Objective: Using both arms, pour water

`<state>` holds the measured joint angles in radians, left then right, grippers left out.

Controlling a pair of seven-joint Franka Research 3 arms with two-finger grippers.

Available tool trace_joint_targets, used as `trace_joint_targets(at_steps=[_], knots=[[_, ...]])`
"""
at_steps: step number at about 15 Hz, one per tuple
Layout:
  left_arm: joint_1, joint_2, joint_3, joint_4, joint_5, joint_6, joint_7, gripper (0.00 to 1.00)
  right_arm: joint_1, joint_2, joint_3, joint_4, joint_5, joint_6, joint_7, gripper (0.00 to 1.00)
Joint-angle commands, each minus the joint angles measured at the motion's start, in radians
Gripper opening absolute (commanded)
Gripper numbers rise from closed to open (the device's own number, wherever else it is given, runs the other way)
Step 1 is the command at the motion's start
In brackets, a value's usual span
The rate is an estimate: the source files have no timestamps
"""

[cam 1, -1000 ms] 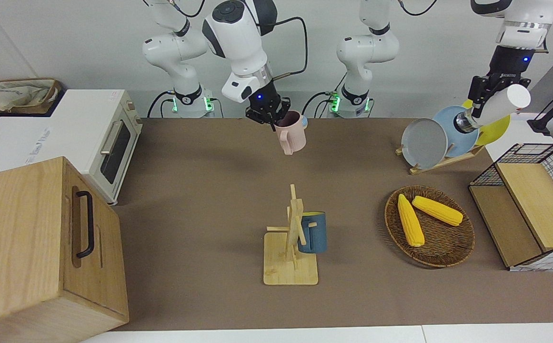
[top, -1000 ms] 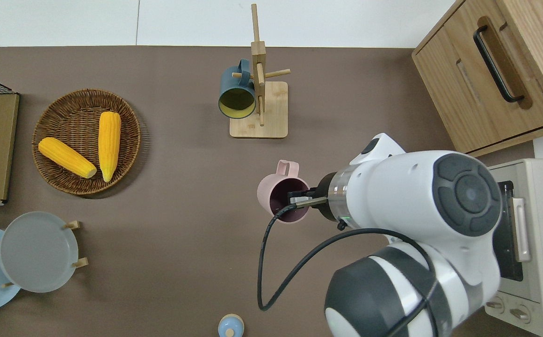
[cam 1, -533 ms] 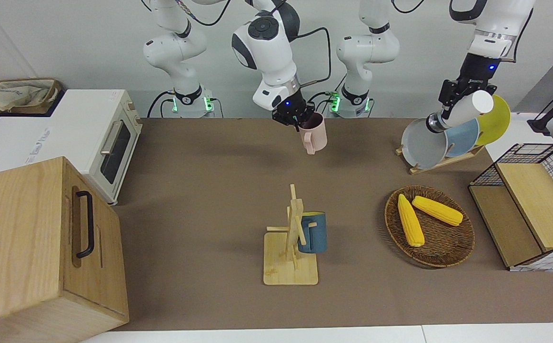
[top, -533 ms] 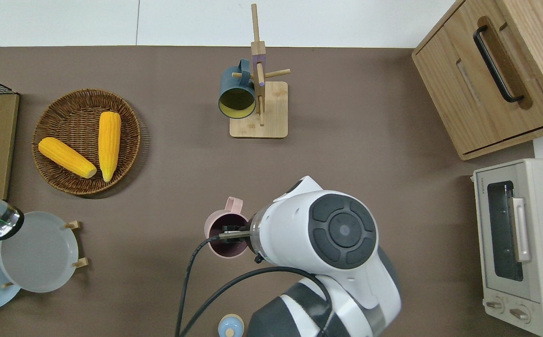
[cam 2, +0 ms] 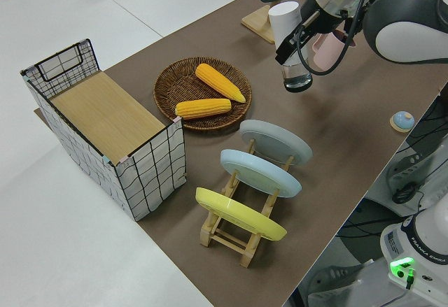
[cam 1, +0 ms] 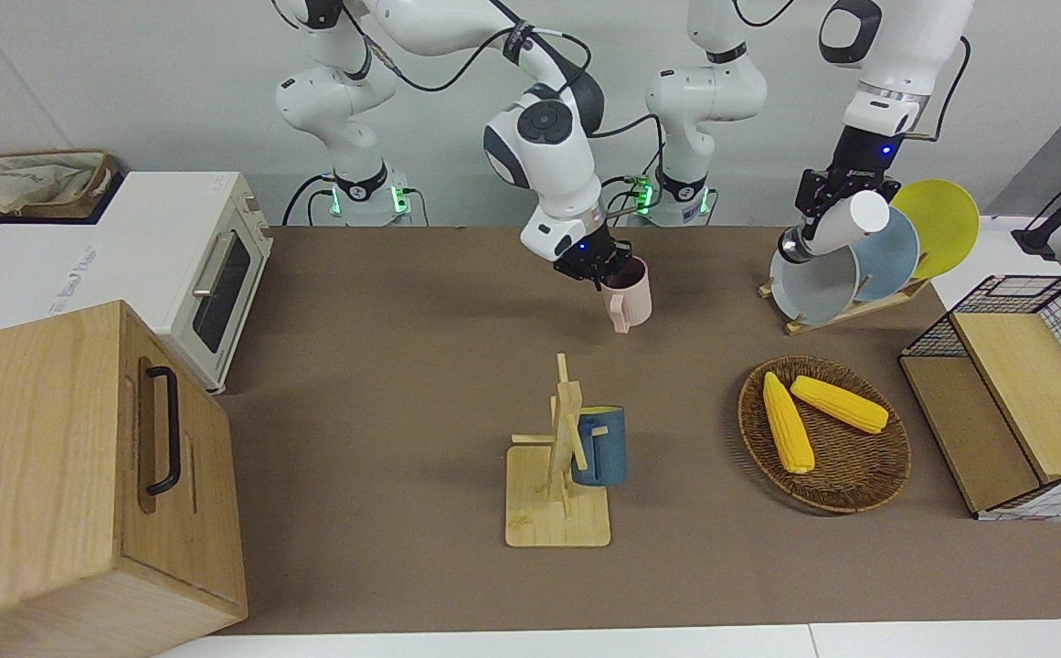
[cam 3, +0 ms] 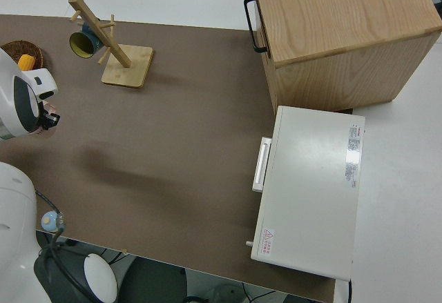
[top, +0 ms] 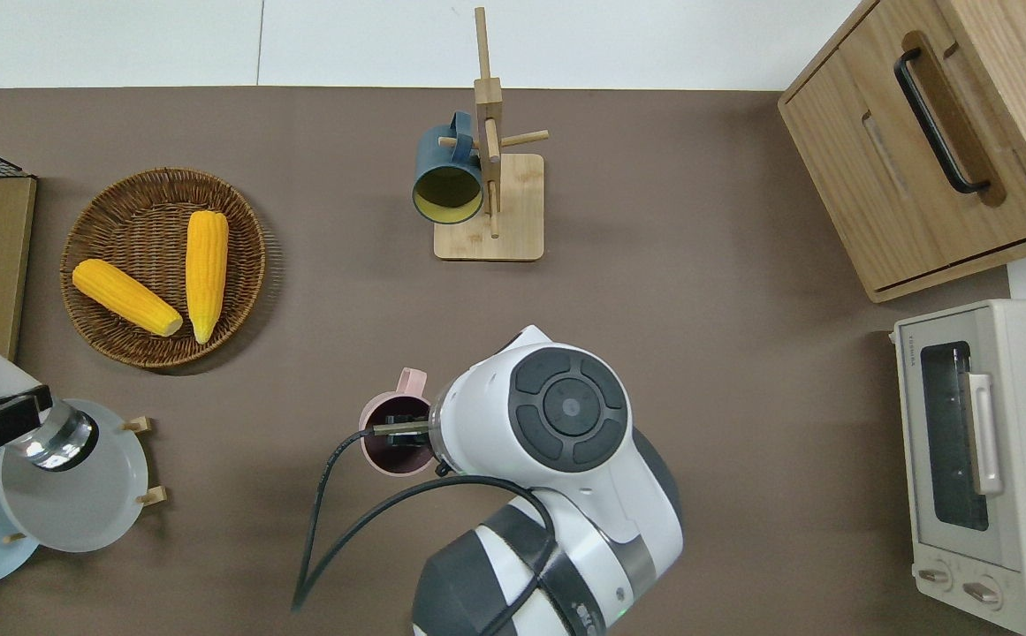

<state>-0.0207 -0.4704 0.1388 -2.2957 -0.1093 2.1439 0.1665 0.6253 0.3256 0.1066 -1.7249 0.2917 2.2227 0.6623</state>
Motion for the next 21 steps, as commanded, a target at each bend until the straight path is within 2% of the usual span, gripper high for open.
trace_joint_targets(at_steps=[1, 7, 9, 12, 18, 19, 21], knots=[[-0.005, -0.042, -0.021, -0.033, 0.026, 0.027, -0.027, 0.00, 0.023, 0.084, -0.008, 0.087, -0.002, 0.002, 0.042, 0.000], [-0.018, -0.036, -0.037, -0.056, 0.025, 0.024, -0.042, 0.00, 0.025, 0.127, 0.002, 0.090, -0.003, 0.064, 0.094, 0.000], [-0.018, -0.033, -0.068, -0.064, 0.023, 0.024, -0.045, 0.00, 0.027, 0.142, 0.002, 0.090, -0.003, 0.067, 0.100, 0.000], [-0.018, -0.033, -0.099, -0.074, 0.017, 0.024, -0.048, 0.00, 0.039, 0.168, 0.021, 0.090, -0.003, 0.136, 0.129, 0.000], [-0.018, -0.028, -0.126, -0.079, 0.016, 0.021, -0.048, 0.00, 0.040, 0.182, 0.022, 0.090, -0.003, 0.141, 0.132, 0.000], [-0.018, -0.028, -0.128, -0.080, 0.016, 0.021, -0.048, 0.00, 0.040, 0.184, 0.022, 0.090, -0.003, 0.140, 0.134, 0.029], [-0.018, -0.027, -0.128, -0.080, 0.016, 0.021, -0.048, 0.00, 0.039, 0.185, 0.022, 0.090, -0.002, 0.140, 0.132, 0.237]])
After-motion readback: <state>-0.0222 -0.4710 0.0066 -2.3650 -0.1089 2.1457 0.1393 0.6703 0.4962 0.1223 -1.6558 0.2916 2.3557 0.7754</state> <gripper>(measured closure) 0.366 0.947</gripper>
